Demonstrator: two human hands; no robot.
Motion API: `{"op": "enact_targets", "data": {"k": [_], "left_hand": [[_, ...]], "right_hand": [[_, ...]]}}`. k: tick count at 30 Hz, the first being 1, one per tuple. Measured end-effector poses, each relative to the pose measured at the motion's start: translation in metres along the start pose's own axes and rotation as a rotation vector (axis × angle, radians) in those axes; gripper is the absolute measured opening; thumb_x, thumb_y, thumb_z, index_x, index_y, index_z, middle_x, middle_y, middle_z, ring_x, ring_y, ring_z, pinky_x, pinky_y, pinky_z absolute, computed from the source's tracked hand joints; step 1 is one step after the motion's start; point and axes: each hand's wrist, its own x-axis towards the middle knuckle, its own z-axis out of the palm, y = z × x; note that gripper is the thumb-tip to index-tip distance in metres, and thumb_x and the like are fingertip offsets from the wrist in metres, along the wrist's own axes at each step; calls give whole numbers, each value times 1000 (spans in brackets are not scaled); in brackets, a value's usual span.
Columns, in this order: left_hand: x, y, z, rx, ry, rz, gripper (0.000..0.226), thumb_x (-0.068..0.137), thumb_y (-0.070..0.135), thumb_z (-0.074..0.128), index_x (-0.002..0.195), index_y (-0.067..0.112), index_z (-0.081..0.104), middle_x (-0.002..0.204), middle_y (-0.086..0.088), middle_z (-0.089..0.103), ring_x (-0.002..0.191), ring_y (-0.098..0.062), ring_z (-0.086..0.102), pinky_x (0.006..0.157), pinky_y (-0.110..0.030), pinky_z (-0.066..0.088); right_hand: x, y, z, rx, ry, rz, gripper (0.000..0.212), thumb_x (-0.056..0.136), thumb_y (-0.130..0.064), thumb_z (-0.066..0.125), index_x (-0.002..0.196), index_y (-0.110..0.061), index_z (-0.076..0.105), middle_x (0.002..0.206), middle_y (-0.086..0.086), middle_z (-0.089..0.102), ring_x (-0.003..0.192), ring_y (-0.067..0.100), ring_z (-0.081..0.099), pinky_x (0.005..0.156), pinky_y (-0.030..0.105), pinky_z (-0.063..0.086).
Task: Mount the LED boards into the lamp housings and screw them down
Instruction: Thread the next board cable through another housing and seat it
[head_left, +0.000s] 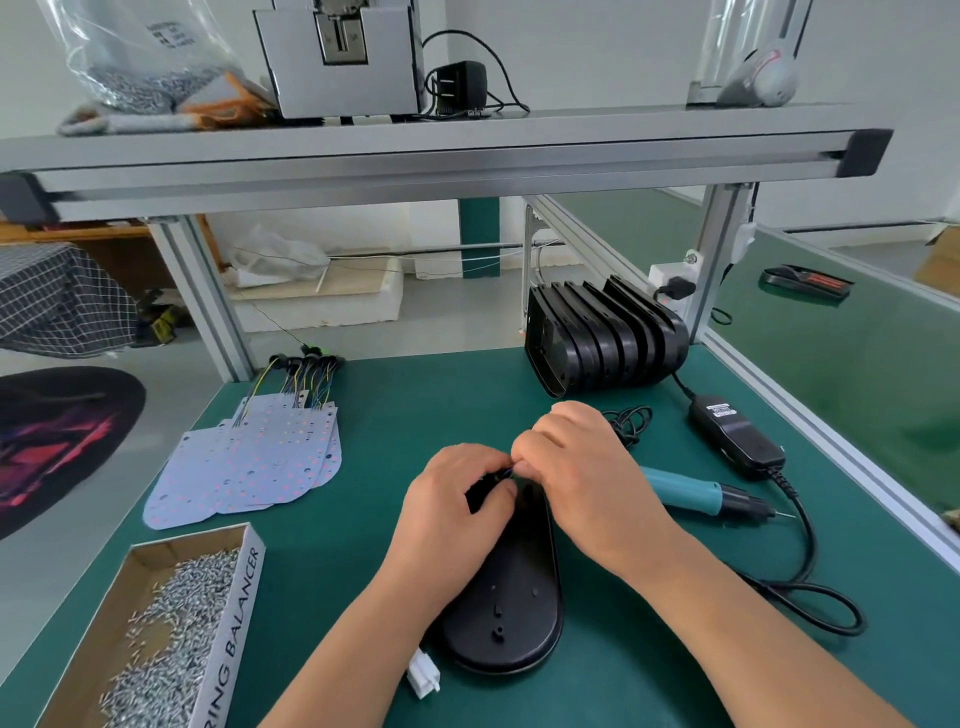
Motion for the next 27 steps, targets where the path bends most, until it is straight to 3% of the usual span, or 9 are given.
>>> {"op": "enact_targets", "data": {"k": [6,10,14,17,20,21,23,27], "left_hand": [[-1,-2,-2,27,0,9,22,88,18,64,102,25,80,99,17,74,109,-4,60,95,-13,41],[-4,-9,-3,-7,-36,-86,26,94,14,70,109,33,79,113,30,69,121,0,56,96,-4,34],[-5,-13,-4,-53,-69,-131,23,96,24,67,111,39,77,115,35,69,125,3,54,96,-4,35],[-3,-11,-4,-56,-96,-130,22,90,32,58,104,29,74,104,18,72,113,-2,55,92,-9,40],[-1,-12,-3,-36,-116,-82,19,92,30,55,95,16,67,92,-3,66,97,-18,56,91,-31,47],[-1,-12,-2,-42,-117,-75,16,93,29,56,93,17,68,89,-1,65,95,-19,56,90,-33,47],[-2,-14,-1,-70,-108,-102,13,97,27,61,99,29,73,95,14,71,102,-11,59,90,-21,45],[-4,-18,0,-15,-110,-128,28,101,27,65,116,49,73,111,31,70,116,0,55,95,-12,39]], "right_hand": [[-1,-2,4,16,65,-5,24,105,-9,58,81,-11,60,76,-1,51,79,25,42,77,41,42],[0,-3,6,17,93,-6,25,106,-9,58,81,-11,60,76,-3,51,79,23,41,78,42,44],[0,-3,9,31,97,4,24,105,-7,59,81,-12,59,77,-3,49,80,24,41,83,44,46],[1,-2,8,28,109,1,25,102,-2,64,80,-11,58,76,-3,49,80,24,40,80,41,43],[2,0,6,19,110,2,25,98,2,69,79,-12,58,76,-4,49,80,20,36,77,33,35],[2,0,6,14,113,7,26,96,4,70,79,-12,59,76,-5,48,80,19,35,79,30,32],[2,1,5,7,121,9,25,94,5,70,80,-13,60,76,-6,48,80,19,35,79,28,30],[0,1,3,8,113,11,25,105,-12,55,81,-13,61,76,-6,51,79,20,40,78,30,35]]}}
